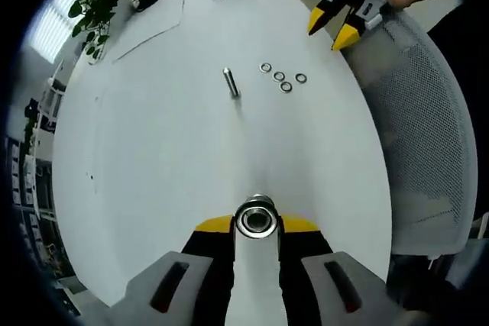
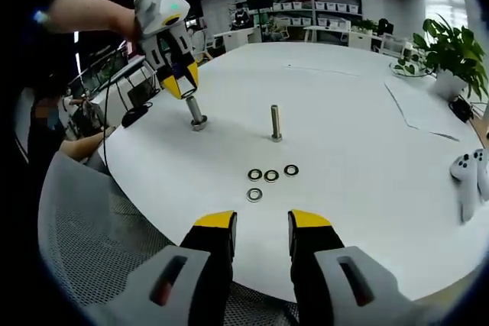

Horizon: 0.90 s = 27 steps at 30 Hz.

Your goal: Place the washer onto the threaded stud by aligning its center hole with the stud, sliding it down to the base, and recovering from edge contact or off-axis alignment until the washer reaches the visible bottom stop.

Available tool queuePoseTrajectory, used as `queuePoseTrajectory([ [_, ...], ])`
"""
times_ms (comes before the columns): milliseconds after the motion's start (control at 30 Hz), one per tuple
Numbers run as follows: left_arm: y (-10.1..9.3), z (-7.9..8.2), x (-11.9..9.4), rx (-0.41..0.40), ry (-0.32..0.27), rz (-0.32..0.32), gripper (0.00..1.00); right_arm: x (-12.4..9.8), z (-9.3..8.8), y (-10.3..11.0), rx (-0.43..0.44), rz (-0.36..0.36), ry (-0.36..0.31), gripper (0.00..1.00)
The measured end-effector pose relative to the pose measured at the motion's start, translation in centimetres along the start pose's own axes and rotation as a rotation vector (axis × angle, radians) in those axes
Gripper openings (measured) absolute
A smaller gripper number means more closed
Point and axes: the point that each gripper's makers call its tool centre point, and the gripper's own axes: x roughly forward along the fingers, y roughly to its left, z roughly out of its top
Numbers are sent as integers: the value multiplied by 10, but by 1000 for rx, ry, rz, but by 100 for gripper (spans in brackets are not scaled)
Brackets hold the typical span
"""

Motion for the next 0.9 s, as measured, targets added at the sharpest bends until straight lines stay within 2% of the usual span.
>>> queuePoseTrajectory([
  [200,1,-5,3,6,14,4,19,1,-1,1,-5,3,2,30],
  [700,-1,-5,14,6,29,-12,19,0,1,0,2,1,-8,30],
  [900,-1,-8,25,2,35,-14,19,0,2,0,5,0,-11,30],
])
